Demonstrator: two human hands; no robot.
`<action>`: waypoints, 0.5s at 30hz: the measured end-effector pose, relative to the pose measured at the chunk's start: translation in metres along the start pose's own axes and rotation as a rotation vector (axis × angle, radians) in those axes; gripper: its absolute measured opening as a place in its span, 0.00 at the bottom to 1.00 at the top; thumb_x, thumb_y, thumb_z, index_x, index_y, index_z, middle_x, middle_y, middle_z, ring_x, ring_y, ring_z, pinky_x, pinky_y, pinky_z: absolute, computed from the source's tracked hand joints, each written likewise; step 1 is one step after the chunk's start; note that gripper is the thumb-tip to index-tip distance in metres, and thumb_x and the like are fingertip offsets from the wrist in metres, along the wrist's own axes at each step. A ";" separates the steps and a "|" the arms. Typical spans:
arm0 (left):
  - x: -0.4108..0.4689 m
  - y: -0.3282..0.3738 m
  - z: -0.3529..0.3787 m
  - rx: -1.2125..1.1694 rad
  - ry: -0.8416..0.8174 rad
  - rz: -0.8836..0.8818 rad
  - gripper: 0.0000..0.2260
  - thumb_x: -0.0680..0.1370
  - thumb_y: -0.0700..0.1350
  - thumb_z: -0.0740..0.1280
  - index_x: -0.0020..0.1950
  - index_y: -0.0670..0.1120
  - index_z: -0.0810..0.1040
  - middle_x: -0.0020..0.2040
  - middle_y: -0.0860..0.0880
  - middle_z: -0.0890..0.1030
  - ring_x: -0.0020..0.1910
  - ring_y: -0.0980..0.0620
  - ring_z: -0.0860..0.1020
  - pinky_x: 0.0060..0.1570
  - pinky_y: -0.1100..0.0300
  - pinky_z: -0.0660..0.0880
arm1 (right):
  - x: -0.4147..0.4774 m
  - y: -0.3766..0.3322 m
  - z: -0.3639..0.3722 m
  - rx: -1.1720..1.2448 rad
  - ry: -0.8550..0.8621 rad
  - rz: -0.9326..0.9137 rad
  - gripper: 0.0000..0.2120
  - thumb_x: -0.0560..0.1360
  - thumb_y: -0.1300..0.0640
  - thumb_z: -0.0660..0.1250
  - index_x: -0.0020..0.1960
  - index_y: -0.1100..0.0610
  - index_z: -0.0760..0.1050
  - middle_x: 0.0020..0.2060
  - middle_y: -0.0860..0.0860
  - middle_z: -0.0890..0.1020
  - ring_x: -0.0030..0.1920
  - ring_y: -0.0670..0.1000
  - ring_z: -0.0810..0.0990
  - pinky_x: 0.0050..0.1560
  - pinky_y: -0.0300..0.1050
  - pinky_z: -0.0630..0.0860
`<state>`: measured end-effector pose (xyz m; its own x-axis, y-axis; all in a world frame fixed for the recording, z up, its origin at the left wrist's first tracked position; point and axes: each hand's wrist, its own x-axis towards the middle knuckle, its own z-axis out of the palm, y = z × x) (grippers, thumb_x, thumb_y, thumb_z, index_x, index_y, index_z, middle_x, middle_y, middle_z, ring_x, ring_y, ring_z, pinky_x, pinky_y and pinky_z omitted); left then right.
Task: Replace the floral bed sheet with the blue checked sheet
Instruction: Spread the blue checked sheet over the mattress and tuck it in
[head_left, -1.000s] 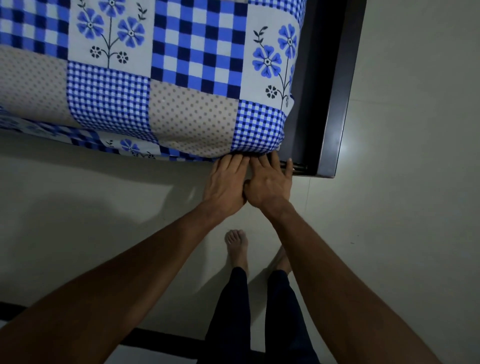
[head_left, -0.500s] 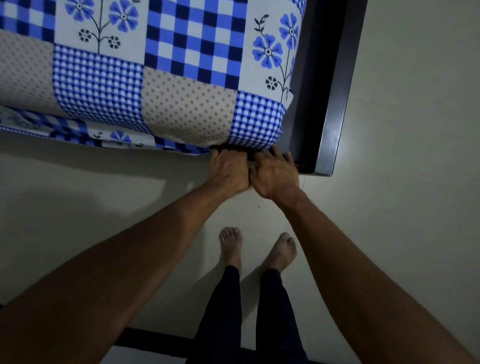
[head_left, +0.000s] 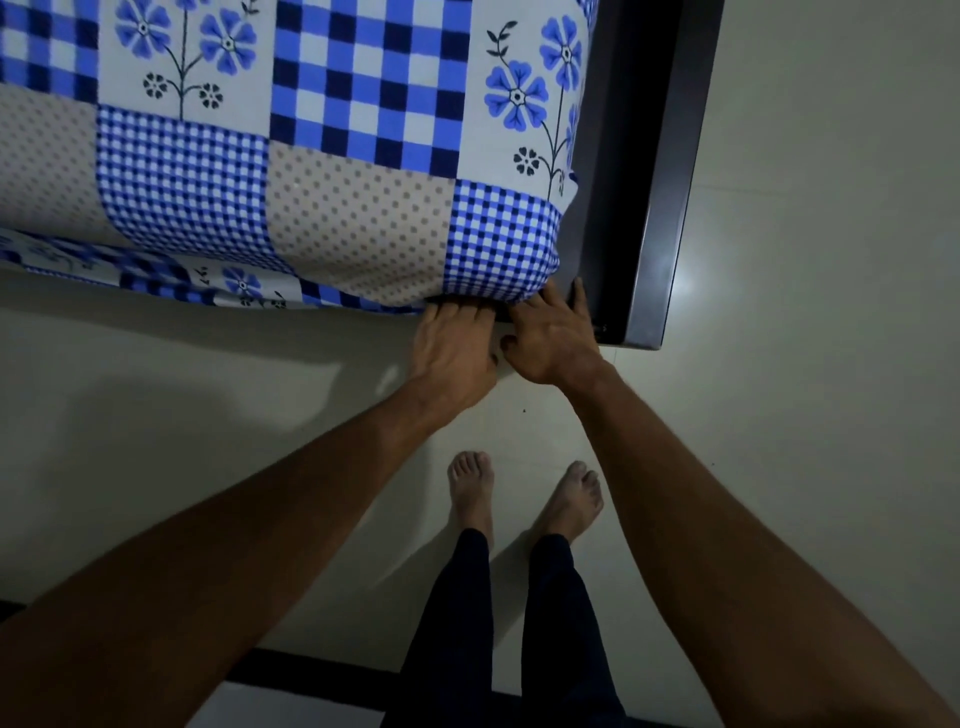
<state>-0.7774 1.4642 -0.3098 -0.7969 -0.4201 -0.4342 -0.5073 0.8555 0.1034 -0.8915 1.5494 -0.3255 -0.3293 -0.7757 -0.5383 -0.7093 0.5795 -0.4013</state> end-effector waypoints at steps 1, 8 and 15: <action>0.007 0.002 -0.003 -0.038 -0.030 -0.039 0.27 0.73 0.49 0.67 0.72 0.46 0.68 0.70 0.45 0.72 0.69 0.45 0.68 0.68 0.51 0.62 | -0.004 0.001 0.001 0.004 0.008 -0.013 0.33 0.76 0.48 0.63 0.79 0.49 0.57 0.79 0.48 0.58 0.80 0.53 0.46 0.75 0.67 0.37; 0.031 0.002 -0.006 -0.108 -0.128 -0.107 0.20 0.72 0.50 0.70 0.62 0.46 0.72 0.60 0.45 0.76 0.60 0.44 0.75 0.53 0.53 0.71 | -0.052 0.006 0.017 0.046 0.187 -0.023 0.35 0.78 0.54 0.62 0.81 0.53 0.52 0.80 0.49 0.55 0.81 0.54 0.48 0.78 0.62 0.45; 0.014 -0.008 -0.005 -0.109 -0.113 0.017 0.22 0.75 0.49 0.67 0.66 0.41 0.72 0.66 0.40 0.74 0.65 0.40 0.71 0.63 0.50 0.66 | 0.010 0.009 -0.009 -0.052 -0.017 -0.020 0.30 0.79 0.49 0.58 0.80 0.50 0.56 0.80 0.51 0.56 0.80 0.54 0.47 0.77 0.63 0.39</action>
<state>-0.7860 1.4500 -0.3126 -0.7665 -0.3638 -0.5292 -0.5316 0.8218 0.2050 -0.9070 1.5450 -0.3277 -0.3043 -0.7826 -0.5431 -0.7475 0.5496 -0.3731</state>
